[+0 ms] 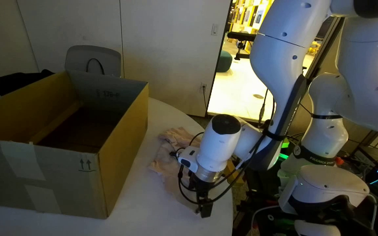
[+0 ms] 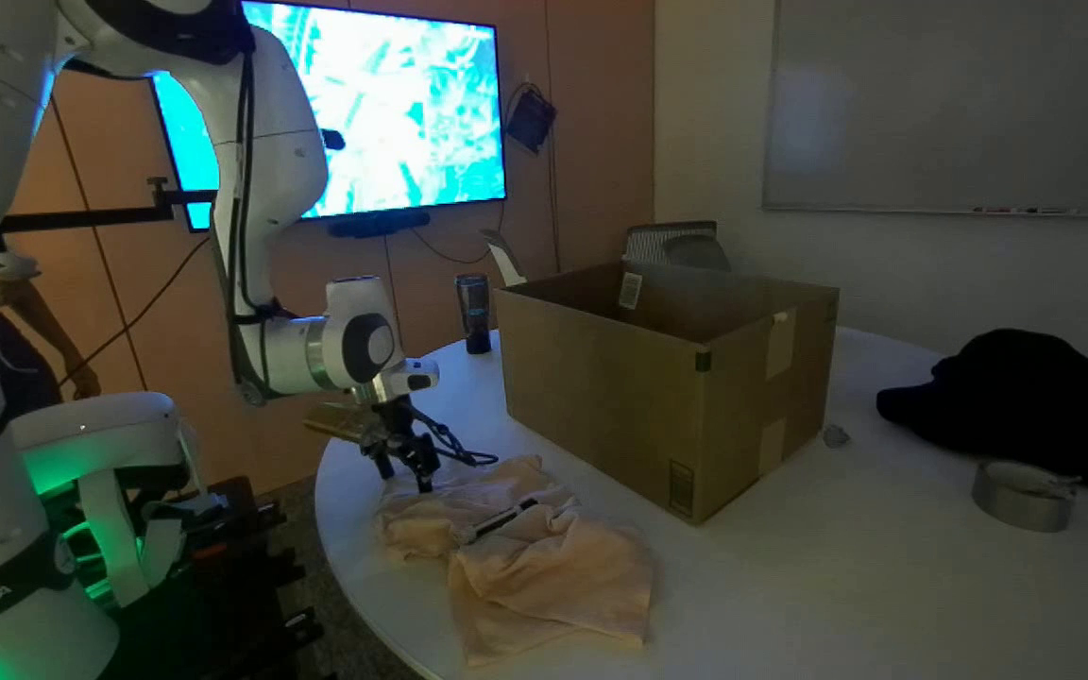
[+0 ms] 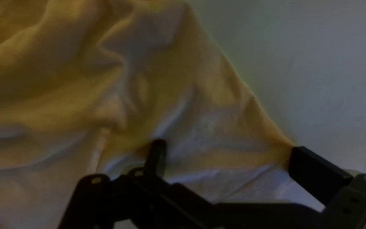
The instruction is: Put the marker on the towel, fold the towel, and then put the folded towel in the box
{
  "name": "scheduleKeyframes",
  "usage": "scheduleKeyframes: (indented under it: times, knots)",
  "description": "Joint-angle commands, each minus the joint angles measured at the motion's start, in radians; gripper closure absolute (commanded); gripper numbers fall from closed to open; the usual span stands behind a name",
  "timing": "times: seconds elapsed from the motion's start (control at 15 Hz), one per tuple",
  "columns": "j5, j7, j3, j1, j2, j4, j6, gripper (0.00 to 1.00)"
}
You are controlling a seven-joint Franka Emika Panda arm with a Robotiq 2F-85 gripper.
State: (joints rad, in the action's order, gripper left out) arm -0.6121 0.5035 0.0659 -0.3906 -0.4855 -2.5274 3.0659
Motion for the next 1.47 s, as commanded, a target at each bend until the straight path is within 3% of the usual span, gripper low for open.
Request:
scheduleKeyframes:
  times: [0.0, 0.13, 0.2, 0.33, 0.8, 1.0, 1.4]
  knots:
    - [0.005, -0.054, -0.029, 0.059, -0.047, 0.047, -0.003, 0.0]
    - [0.007, -0.067, -0.036, 0.082, -0.051, 0.056, -0.011, 0.02]
    - [0.01, -0.078, -0.047, 0.098, -0.052, 0.058, -0.014, 0.25]
    - [0.009, -0.094, -0.058, 0.121, -0.041, 0.055, -0.025, 0.29]
    - [0.002, -0.147, -0.079, 0.191, 0.019, 0.029, -0.066, 0.84]
    - [-0.038, -0.103, 0.01, 0.145, 0.102, -0.002, -0.067, 0.99]
    - [-0.292, 0.136, 0.37, -0.022, 0.273, -0.007, -0.105, 0.98]
